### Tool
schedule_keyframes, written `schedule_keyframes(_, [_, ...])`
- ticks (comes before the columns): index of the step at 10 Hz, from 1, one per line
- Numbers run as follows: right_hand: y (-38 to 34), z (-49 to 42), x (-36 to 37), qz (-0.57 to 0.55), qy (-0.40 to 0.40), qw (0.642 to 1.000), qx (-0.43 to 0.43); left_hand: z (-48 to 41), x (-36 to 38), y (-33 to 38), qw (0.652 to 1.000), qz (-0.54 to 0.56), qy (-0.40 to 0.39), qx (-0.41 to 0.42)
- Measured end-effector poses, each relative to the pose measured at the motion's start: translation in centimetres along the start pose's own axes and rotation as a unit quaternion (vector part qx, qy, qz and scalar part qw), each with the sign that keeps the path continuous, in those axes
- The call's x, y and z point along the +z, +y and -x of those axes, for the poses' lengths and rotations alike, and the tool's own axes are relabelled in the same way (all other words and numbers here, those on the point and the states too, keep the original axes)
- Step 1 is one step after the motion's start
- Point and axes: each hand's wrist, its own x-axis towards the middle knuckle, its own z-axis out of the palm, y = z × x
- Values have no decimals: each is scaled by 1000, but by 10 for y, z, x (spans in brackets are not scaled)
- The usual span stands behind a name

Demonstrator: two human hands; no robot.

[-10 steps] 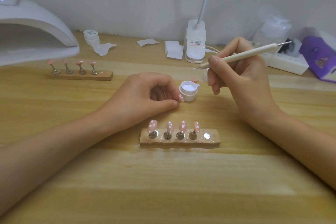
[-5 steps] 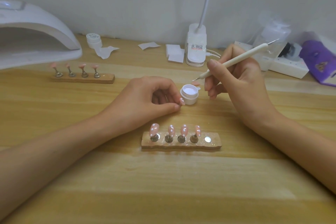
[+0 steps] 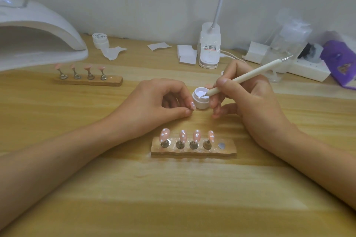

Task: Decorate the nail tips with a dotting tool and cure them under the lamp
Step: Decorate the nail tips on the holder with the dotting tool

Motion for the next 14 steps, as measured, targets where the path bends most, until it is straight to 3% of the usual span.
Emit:
schedule_keyframes(4, [3, -3, 2, 3, -23, 999, 49, 1, 1, 1, 1000, -1, 3, 4])
schedule_keyframes(14, [4, -4, 2, 0, -21, 998, 53, 0, 1, 0, 1000, -10, 3, 11])
